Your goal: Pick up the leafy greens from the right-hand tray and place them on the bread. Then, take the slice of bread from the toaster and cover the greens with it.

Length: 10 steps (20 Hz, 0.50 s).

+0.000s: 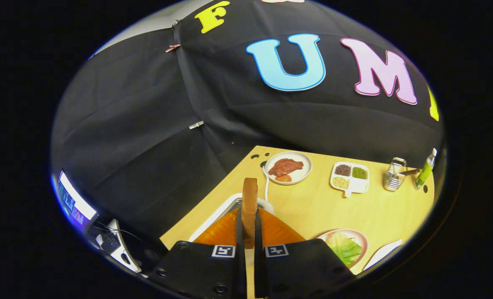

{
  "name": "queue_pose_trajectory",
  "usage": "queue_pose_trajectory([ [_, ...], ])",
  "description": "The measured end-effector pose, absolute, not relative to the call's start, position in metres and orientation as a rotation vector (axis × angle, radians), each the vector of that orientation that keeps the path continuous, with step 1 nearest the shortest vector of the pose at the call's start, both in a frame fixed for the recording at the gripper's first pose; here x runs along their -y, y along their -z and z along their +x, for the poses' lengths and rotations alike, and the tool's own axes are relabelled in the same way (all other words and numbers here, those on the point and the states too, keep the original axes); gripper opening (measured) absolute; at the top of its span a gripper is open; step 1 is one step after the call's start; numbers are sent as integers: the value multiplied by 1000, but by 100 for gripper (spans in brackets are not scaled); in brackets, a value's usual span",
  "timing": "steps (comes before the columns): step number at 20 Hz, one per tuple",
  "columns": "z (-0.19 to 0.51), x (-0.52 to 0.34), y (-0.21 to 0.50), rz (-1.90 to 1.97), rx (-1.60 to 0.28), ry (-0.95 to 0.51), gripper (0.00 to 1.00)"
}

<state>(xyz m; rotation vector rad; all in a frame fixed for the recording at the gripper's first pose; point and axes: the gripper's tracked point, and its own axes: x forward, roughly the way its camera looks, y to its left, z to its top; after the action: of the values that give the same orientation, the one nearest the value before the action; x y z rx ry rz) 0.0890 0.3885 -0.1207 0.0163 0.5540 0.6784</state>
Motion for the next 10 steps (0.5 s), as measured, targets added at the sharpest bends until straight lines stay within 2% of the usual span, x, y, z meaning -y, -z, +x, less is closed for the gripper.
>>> queue_pose_trajectory([
  [7, 117, -294, 156, 47, -628, -476, 11],
  [10, 120, -268, 178, 112, -688, -432, 11],
])
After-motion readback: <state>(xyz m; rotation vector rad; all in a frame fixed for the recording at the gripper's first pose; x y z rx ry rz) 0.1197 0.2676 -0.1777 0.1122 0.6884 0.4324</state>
